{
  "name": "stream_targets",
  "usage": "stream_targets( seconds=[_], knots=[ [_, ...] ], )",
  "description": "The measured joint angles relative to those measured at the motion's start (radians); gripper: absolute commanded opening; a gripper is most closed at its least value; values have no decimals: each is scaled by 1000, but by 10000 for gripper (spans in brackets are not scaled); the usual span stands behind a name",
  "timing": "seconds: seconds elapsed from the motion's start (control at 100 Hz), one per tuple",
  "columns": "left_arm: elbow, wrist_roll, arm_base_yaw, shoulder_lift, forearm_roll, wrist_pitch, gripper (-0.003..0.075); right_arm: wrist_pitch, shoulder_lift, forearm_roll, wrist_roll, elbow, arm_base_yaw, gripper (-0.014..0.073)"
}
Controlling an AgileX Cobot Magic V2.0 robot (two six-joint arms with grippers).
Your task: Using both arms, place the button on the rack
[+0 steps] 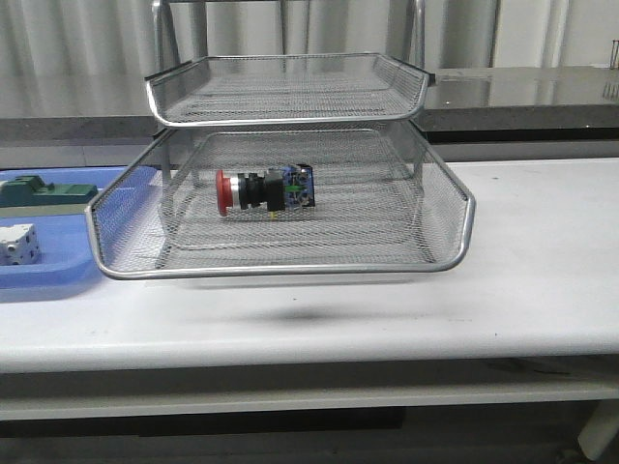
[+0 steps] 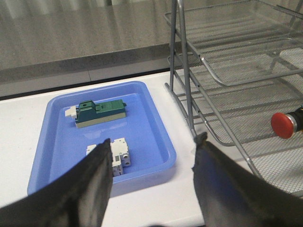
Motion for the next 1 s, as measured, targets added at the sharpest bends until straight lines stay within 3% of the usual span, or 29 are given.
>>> stream_targets(
  seconds=[0.46,0.6,0.81,1.0],
  knots=[
    [121,-1,0,-220,0,-58,360,0,0,0,0,0,0,-71],
    [124,-1,0,-223,0,-60,249,0,0,0,0,0,0,-71],
    [126,-1,0,-223,-2,-61,-23,0,0,0,0,0,0,-71],
    [126,-1,0,-223,-2,-63,-21,0,0,0,0,0,0,-71]
  ],
)
